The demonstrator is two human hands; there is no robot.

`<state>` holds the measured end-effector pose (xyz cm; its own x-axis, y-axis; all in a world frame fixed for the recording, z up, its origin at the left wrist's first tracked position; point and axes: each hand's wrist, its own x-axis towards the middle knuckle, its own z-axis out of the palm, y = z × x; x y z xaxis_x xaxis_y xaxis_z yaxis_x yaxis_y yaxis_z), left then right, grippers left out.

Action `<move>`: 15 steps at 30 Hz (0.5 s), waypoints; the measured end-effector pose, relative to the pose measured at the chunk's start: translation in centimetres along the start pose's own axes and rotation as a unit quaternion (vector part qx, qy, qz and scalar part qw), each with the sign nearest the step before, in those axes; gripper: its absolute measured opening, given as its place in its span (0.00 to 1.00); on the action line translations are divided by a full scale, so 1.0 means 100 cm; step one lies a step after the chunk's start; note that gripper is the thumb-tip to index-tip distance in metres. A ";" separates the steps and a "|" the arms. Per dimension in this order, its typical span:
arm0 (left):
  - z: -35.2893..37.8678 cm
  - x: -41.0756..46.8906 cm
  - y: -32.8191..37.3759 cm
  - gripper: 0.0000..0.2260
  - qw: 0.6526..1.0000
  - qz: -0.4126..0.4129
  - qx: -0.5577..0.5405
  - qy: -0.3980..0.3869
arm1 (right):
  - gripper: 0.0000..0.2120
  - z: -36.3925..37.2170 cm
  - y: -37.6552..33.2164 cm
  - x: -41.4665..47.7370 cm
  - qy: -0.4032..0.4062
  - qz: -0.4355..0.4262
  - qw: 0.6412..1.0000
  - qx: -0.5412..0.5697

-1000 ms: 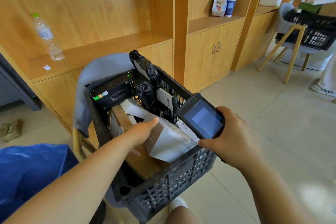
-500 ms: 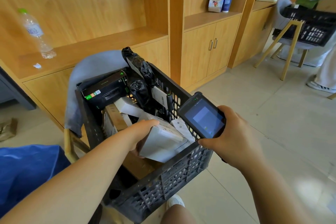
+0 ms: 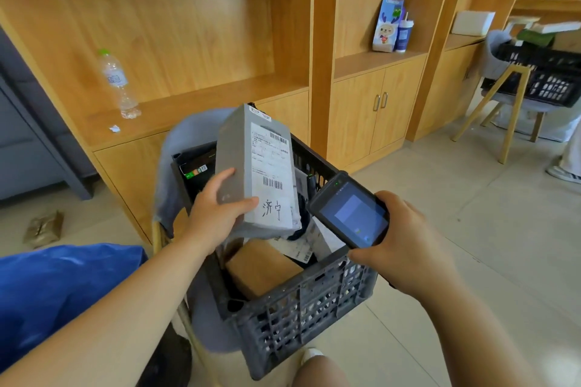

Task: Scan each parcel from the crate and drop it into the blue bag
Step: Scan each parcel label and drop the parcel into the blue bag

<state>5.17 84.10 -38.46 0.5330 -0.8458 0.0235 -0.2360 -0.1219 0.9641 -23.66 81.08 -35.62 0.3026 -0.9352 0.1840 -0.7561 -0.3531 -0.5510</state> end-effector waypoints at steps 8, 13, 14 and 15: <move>-0.039 -0.023 0.008 0.34 0.994 0.088 0.012 0.058 | 0.44 -0.010 -0.030 -0.017 -0.020 -0.038 0.996 -0.080; -0.046 -0.029 0.001 0.34 0.992 0.099 0.023 0.072 | 0.40 -0.013 -0.037 -0.021 -0.026 -0.047 0.991 -0.127; -0.047 -0.030 0.000 0.34 0.992 0.100 0.023 0.073 | 0.40 -0.013 -0.039 -0.022 -0.025 -0.048 0.990 -0.133; -0.049 -0.030 -0.001 0.34 0.992 0.101 0.023 0.074 | 0.40 -0.013 -0.040 -0.023 -0.025 -0.049 0.989 -0.138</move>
<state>7.52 89.21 -37.30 0.5841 -0.7702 0.2562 -0.3852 0.0148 0.9227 -22.13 84.63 -32.80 0.4053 -0.8961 0.1808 -0.8493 -0.4423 -0.2883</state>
